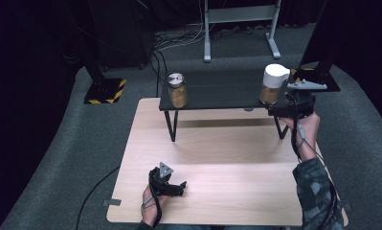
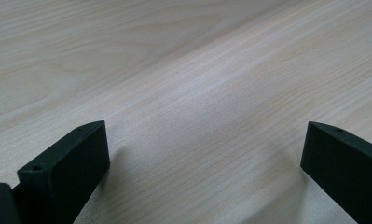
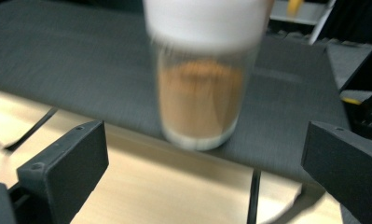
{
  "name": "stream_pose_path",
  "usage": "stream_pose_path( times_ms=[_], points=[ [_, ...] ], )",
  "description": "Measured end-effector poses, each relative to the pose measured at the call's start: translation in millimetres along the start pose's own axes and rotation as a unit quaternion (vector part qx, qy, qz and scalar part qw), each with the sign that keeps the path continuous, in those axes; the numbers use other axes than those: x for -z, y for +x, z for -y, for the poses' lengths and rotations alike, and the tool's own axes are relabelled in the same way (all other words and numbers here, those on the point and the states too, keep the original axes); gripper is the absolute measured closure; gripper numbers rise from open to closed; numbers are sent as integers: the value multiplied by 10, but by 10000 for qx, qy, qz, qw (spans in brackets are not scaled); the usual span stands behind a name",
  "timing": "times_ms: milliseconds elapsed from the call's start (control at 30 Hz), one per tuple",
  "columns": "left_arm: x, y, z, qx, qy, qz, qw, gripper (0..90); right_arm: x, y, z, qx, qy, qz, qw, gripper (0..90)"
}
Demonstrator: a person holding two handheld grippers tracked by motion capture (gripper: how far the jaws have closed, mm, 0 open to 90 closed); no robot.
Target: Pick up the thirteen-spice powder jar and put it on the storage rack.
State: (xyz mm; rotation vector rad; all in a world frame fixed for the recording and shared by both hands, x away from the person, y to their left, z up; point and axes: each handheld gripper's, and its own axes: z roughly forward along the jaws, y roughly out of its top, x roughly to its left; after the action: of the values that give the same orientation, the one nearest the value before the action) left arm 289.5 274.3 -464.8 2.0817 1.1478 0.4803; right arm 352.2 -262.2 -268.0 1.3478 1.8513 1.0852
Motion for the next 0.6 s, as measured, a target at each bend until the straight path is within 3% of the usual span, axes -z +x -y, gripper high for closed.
stream_pose_path(
  times_ms=[300,467,600],
  points=[
    [-5,-14,-8,-12,10,-35,10000,5,207,17,466,33,233,-166,9996,0],
    [3,-21,10,-13,-39,-53,10000,5,181,13,786,-111,419,-301,9986,0],
    [0,-28,4,-61,-24,-46,10000,5,96,-16,1081,-394,672,-373,9963,0]
  ],
)
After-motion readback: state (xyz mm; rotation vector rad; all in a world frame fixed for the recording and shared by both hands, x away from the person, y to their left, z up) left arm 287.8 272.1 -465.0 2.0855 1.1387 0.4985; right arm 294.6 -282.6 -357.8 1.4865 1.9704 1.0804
